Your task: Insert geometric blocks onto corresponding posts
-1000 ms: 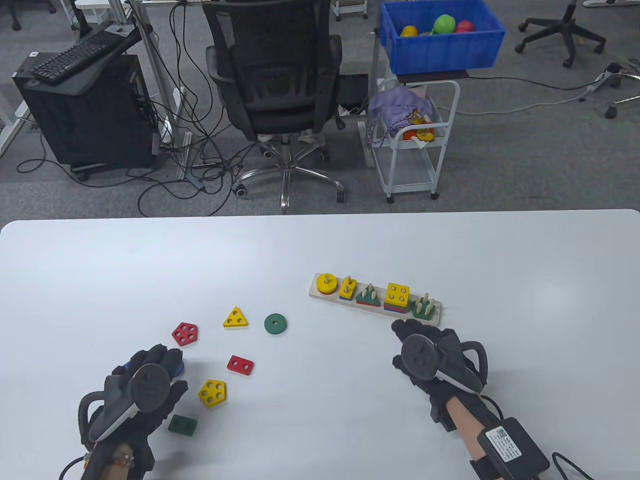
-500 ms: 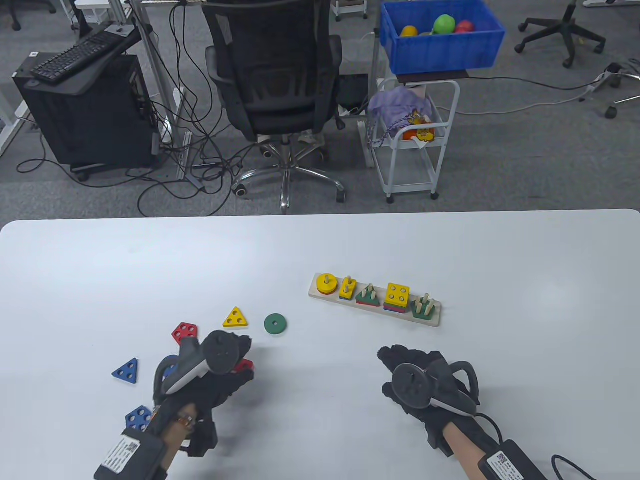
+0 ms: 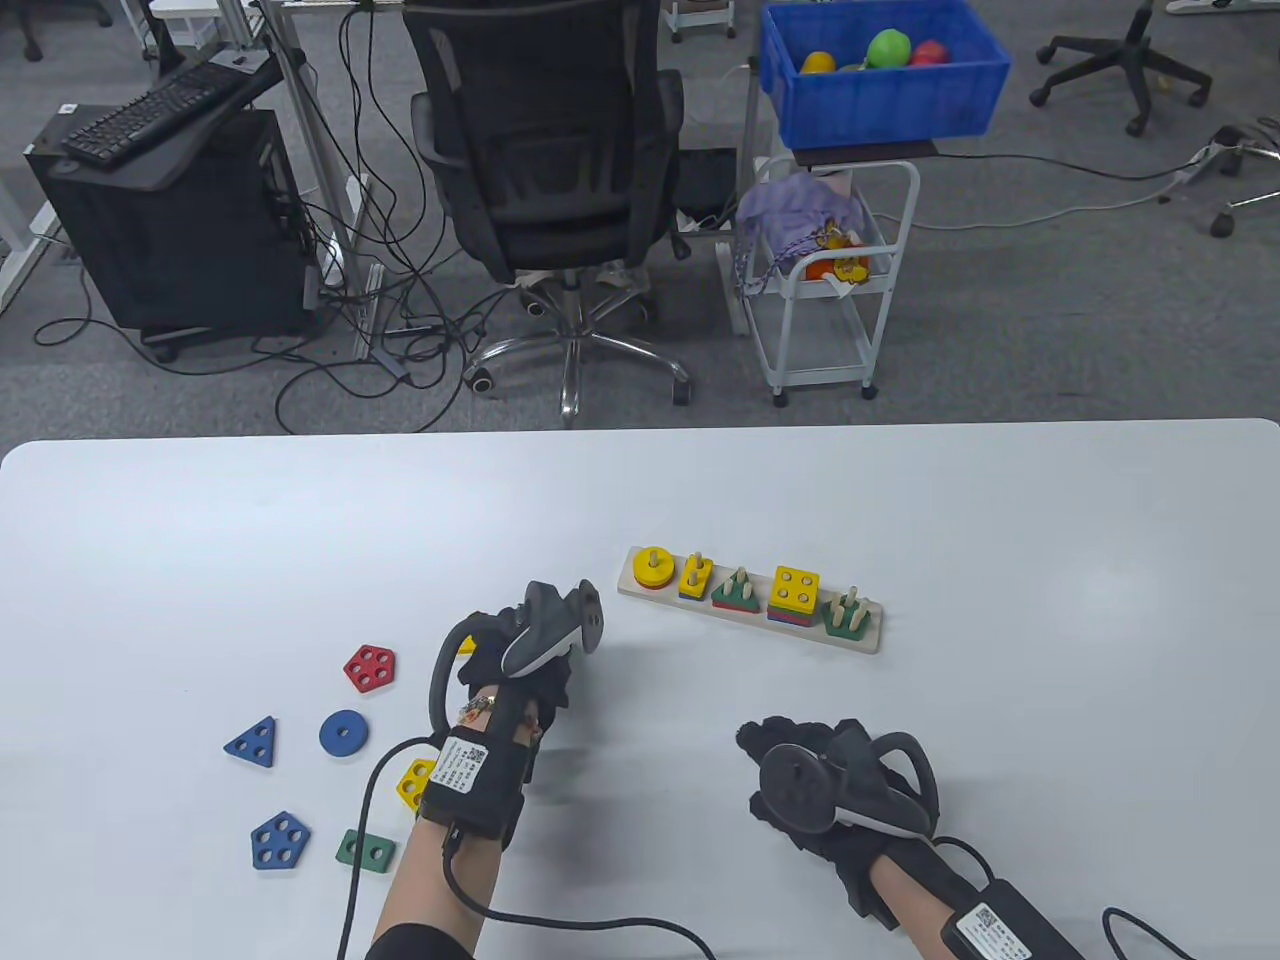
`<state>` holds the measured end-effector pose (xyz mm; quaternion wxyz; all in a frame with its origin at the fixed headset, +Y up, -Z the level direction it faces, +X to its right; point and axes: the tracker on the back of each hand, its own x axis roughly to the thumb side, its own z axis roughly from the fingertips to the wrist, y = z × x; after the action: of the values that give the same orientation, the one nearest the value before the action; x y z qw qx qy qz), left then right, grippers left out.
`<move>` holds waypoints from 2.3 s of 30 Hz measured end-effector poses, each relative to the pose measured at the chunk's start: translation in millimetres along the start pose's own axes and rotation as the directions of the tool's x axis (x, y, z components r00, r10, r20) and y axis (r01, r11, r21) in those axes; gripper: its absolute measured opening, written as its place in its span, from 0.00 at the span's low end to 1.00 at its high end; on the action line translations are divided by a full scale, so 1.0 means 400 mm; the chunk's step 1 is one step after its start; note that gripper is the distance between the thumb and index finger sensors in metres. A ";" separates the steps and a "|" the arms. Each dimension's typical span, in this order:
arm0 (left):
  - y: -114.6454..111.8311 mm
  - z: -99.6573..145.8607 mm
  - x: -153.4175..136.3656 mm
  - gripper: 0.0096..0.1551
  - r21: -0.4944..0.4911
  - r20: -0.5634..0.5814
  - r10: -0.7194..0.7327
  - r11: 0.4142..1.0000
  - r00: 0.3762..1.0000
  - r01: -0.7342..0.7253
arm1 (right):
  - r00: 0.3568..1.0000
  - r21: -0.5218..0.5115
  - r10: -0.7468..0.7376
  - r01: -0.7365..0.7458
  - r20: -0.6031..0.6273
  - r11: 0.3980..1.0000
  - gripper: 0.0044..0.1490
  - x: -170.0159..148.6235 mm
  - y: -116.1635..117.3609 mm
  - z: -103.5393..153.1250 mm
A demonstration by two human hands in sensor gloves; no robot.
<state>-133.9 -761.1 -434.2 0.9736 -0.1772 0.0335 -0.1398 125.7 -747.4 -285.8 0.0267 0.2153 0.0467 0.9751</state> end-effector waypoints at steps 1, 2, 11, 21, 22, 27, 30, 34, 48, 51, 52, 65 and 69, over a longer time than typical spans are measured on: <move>0.005 -0.002 -0.002 0.37 0.026 -0.012 0.039 0.999 0.999 -0.039 | 1.000 0.001 -0.001 0.001 0.002 1.000 0.41 0.001 0.000 -0.001; 0.005 -0.006 -0.002 0.37 0.038 -0.017 0.067 0.997 0.998 -0.066 | 1.000 0.001 -0.001 0.001 0.003 1.000 0.41 0.001 0.001 -0.002; 0.031 0.037 -0.002 0.38 0.071 0.120 0.160 0.983 0.980 -0.169 | 0.999 -0.044 -0.014 0.012 -0.034 0.999 0.42 -0.011 -0.006 -0.005; 0.055 0.194 0.071 0.38 -0.417 0.430 0.794 0.597 0.429 -0.685 | 0.982 -0.438 -0.183 0.184 0.044 0.880 0.50 0.035 -0.071 0.008; 0.050 0.210 0.085 0.38 -0.490 0.415 0.844 0.523 0.341 -0.697 | 0.981 -0.470 -0.187 0.189 0.050 0.863 0.51 0.044 -0.077 0.010; 0.018 0.241 0.109 0.39 -0.671 0.221 0.967 0.246 0.128 -0.699 | 0.992 -0.569 -0.116 0.122 0.048 0.813 0.48 0.066 -0.095 0.028; -0.002 0.240 0.108 0.38 -0.719 0.146 0.988 0.139 0.048 -0.681 | 0.986 -0.573 -0.149 0.165 0.074 0.803 0.47 0.070 -0.094 0.031; -0.013 0.241 0.107 0.39 -0.737 0.189 0.981 0.172 0.045 -0.654 | 0.989 -0.567 -0.121 0.147 0.084 0.810 0.47 0.080 -0.088 0.026; -0.047 0.306 -0.310 0.41 0.250 0.099 0.053 0.965 0.994 -0.076 | 0.998 -0.371 -0.022 -0.001 -0.058 0.929 0.46 0.006 -0.108 -0.088; -0.099 0.298 -0.405 0.42 0.150 -0.045 0.025 0.989 0.999 -0.018 | 0.994 -0.261 0.051 -0.074 -0.093 0.962 0.46 0.014 -0.132 -0.154; -0.114 0.297 -0.431 0.42 0.133 -0.060 0.043 0.990 0.997 -0.035 | 0.993 -0.249 0.078 -0.099 -0.091 0.963 0.46 0.021 -0.141 -0.177; -0.171 0.302 -0.584 0.40 0.188 -0.092 0.306 0.940 0.948 -0.285 | 0.967 -0.086 0.184 -0.202 -0.177 0.976 0.45 0.080 -0.167 -0.479; -0.168 0.303 -0.588 0.41 0.190 -0.088 0.321 0.935 0.943 -0.300 | 0.967 -0.051 0.135 -0.149 -0.215 0.987 0.44 0.070 -0.142 -0.543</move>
<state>-363.1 -714.0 -293.2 0.9915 -0.0753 0.1059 0.0034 10.5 -706.3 -475.9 -0.0414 0.1125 0.0012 0.9928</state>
